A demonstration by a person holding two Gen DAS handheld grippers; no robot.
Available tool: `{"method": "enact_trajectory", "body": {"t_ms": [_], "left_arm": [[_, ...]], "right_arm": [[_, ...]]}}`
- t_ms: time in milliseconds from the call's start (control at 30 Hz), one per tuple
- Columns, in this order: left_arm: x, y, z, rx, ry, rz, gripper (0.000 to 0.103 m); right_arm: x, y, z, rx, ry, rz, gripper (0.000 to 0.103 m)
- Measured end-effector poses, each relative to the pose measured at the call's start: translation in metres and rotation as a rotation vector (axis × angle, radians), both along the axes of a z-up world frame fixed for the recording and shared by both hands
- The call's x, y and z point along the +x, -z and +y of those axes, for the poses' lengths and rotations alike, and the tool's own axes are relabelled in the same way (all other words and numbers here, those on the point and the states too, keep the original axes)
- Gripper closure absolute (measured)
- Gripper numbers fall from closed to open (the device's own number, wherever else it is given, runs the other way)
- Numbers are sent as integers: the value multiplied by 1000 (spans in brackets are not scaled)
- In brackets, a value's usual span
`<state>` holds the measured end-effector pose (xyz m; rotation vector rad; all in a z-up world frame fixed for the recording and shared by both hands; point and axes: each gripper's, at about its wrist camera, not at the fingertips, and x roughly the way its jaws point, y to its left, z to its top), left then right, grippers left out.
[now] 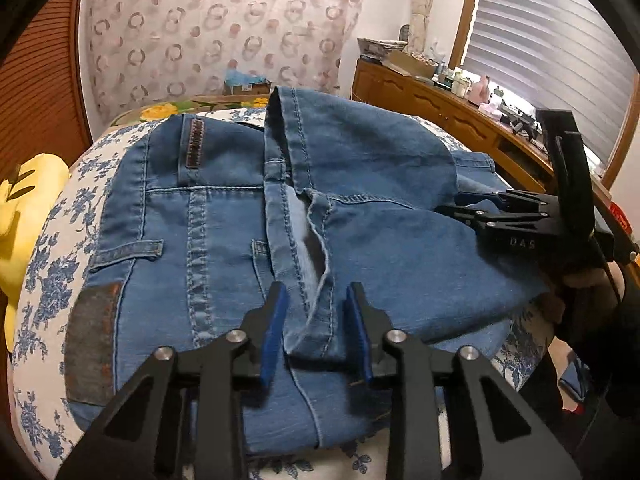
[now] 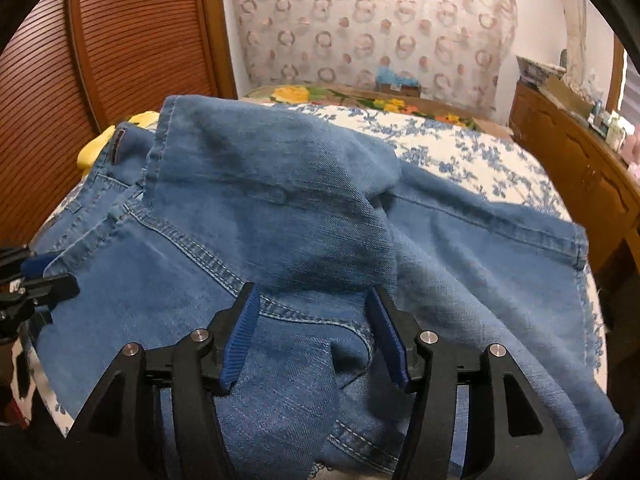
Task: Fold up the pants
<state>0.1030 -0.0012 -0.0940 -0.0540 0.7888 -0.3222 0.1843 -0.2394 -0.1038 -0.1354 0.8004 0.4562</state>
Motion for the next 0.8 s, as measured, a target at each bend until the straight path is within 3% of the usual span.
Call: {"method": "enact_trajectory", "body": {"t_ms": [133, 233, 433, 633, 800], "left_arm": [[-6, -3, -2, -17, -1, -26, 92], [-11, -10, -7, 13, 11, -58, 97], [-21, -43, -8, 27, 16, -153, 99], [-38, -81, 18, 26, -26, -231, 99], [-42, -82, 54, 33, -85, -213, 98]], "right_arm": [[3, 3, -4, 40, 5, 27, 43], [2, 2, -3, 43, 8, 24, 43], [-1, -2, -4, 41, 5, 8, 43], [-14, -42, -8, 97, -9, -97, 43], [-7, -74, 10, 80, -52, -157, 43]]}}
